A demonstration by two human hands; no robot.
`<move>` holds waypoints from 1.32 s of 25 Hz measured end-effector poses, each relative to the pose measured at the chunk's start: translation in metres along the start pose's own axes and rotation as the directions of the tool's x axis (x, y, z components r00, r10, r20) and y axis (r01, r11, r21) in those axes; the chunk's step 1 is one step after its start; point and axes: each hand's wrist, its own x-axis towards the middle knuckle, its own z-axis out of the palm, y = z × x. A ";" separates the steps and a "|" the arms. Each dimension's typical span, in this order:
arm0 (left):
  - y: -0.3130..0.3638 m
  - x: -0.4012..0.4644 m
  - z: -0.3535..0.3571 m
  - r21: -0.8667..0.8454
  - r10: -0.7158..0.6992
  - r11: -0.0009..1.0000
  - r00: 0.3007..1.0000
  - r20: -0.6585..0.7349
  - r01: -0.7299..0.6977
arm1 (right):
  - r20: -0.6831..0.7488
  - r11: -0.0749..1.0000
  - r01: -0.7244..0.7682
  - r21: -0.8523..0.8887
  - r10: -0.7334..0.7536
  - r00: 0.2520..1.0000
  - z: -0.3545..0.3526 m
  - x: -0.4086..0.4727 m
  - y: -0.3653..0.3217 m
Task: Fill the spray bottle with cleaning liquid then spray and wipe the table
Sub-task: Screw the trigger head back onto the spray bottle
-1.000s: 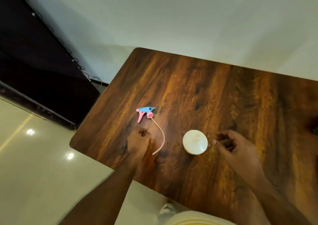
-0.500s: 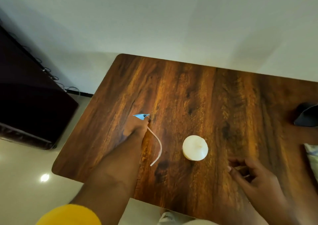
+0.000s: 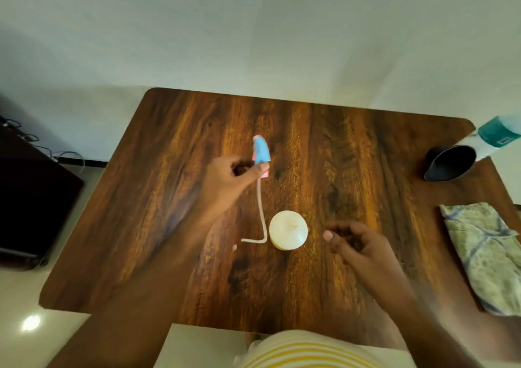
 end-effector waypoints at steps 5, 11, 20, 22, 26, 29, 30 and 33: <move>0.068 0.002 0.012 -0.078 0.223 0.975 0.896 0.385 -0.209 | 0.049 0.946 -0.011 0.324 -0.006 0.999 0.001 0.024 -0.048; 0.088 0.000 0.044 -0.235 0.290 0.952 0.827 0.482 -0.197 | 0.048 0.820 -0.065 0.569 0.046 0.998 -0.014 0.020 -0.043; 0.105 0.004 0.059 -0.242 0.353 0.935 0.759 0.546 -0.261 | -0.003 0.688 -0.018 0.725 0.030 1.000 -0.026 0.013 -0.037; 0.107 0.004 0.061 -0.259 0.358 0.932 0.754 0.551 -0.254 | 0.011 0.661 -0.021 0.750 0.019 1.000 -0.026 0.012 -0.038; 0.111 -0.001 0.065 -0.280 0.354 0.929 0.805 0.476 -0.243 | -0.024 0.629 0.020 0.777 -0.002 1.000 -0.025 0.013 -0.040; 0.111 -0.004 0.066 -0.247 0.320 0.938 0.879 0.355 -0.242 | -0.149 0.688 0.116 0.717 -0.011 0.989 -0.026 0.013 -0.041; 0.110 -0.005 0.067 -0.248 0.304 0.941 0.893 0.333 -0.228 | -0.178 0.711 0.147 0.688 -0.031 0.984 -0.026 0.013 -0.042; 0.112 -0.011 0.067 -0.273 0.282 0.941 0.911 0.301 -0.201 | -0.226 0.773 0.201 0.602 -0.077 0.971 -0.025 0.012 -0.041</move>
